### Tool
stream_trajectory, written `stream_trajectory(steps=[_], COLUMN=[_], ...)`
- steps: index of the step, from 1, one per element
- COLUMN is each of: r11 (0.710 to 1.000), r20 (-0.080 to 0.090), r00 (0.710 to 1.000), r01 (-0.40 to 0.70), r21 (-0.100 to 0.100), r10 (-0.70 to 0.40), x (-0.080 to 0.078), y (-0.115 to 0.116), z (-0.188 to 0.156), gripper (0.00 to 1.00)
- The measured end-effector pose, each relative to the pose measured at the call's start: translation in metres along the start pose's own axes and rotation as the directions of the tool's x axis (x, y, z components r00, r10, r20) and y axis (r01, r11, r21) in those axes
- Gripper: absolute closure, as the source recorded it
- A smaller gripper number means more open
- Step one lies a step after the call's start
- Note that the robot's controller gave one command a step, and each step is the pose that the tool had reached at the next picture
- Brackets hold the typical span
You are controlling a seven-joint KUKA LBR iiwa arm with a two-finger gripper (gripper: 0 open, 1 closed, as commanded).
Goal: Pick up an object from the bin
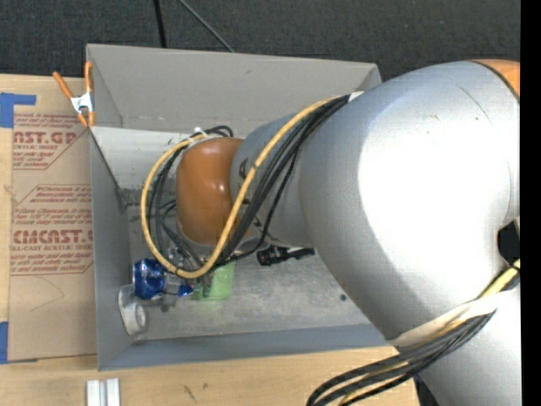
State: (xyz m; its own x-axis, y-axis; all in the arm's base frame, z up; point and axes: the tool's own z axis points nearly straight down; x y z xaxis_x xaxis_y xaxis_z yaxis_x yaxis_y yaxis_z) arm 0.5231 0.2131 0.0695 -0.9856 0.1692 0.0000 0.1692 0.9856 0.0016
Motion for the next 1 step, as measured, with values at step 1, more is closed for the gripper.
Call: stream_trajectory(steps=[1], r11=[0.997], r20=[0.006], r00=[0.997], r01=[0.071], r21=[-0.004], r10=[-0.071], x=[0.0225], y=[0.0083], z=[-0.1146], gripper=[1.0])
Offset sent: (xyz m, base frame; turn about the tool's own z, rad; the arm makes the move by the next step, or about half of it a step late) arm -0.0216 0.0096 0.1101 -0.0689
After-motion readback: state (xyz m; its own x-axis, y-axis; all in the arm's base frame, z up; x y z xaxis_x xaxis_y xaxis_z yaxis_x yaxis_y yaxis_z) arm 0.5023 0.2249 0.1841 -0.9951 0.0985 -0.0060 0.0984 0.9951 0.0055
